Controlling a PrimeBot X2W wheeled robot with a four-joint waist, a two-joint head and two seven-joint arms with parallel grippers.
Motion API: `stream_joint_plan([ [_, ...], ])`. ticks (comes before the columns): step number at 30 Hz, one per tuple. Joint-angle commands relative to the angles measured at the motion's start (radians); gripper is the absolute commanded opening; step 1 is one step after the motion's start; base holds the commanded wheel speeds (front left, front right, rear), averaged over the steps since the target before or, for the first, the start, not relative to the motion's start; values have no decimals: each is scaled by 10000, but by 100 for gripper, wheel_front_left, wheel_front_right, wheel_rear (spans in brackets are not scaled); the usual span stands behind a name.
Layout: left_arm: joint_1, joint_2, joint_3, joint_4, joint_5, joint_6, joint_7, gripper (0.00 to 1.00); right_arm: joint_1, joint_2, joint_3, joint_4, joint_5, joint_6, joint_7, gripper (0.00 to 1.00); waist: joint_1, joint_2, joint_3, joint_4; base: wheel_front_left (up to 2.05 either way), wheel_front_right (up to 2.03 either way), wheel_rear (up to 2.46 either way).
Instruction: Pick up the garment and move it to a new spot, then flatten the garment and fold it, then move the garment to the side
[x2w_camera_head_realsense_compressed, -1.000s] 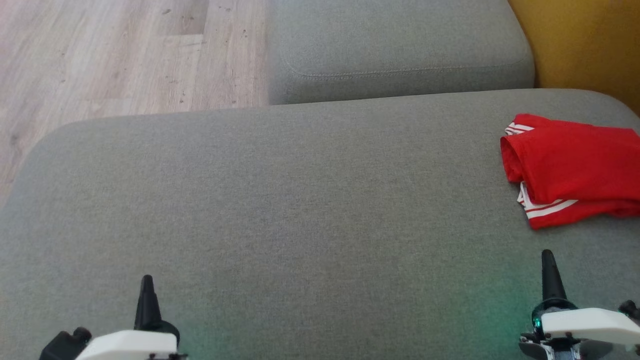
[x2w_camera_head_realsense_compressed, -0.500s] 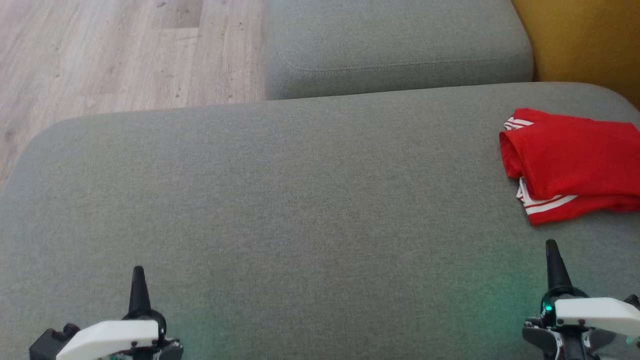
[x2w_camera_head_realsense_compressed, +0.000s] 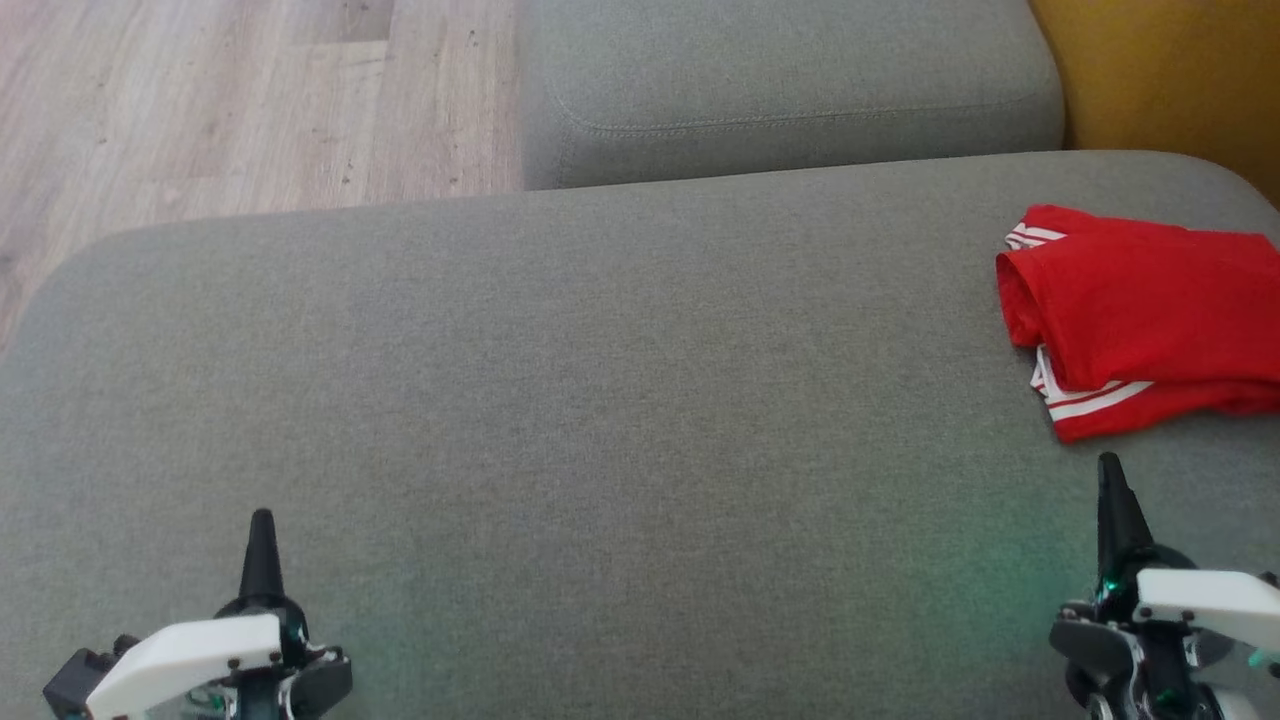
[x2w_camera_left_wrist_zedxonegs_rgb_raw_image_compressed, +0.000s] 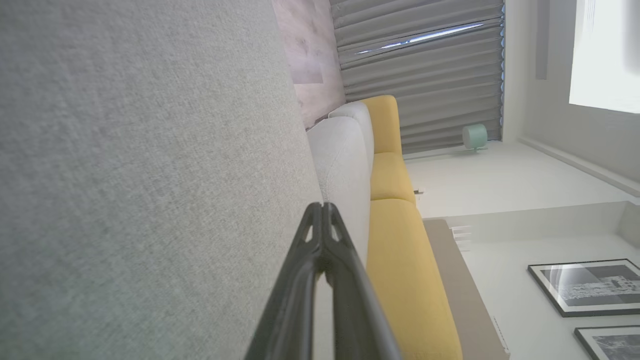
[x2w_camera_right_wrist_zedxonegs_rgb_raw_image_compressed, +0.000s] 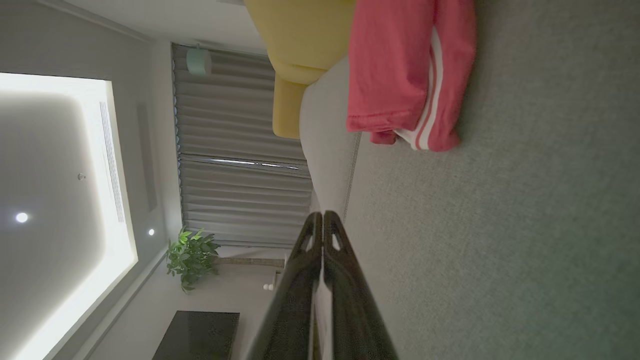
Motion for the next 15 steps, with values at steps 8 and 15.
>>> stream_joint_plan([
  [8,-774,111,582,-201,-1131,-205,294,0,-905,-225,22,-265,1124,74,313,0,0,0,92,-47,0,0,0],
  [15,-930,98,747,-161,-1768,-286,468,0,-1077,-219,-59,-232,1744,77,482,0,0,0,151,-77,0,0,0],
])
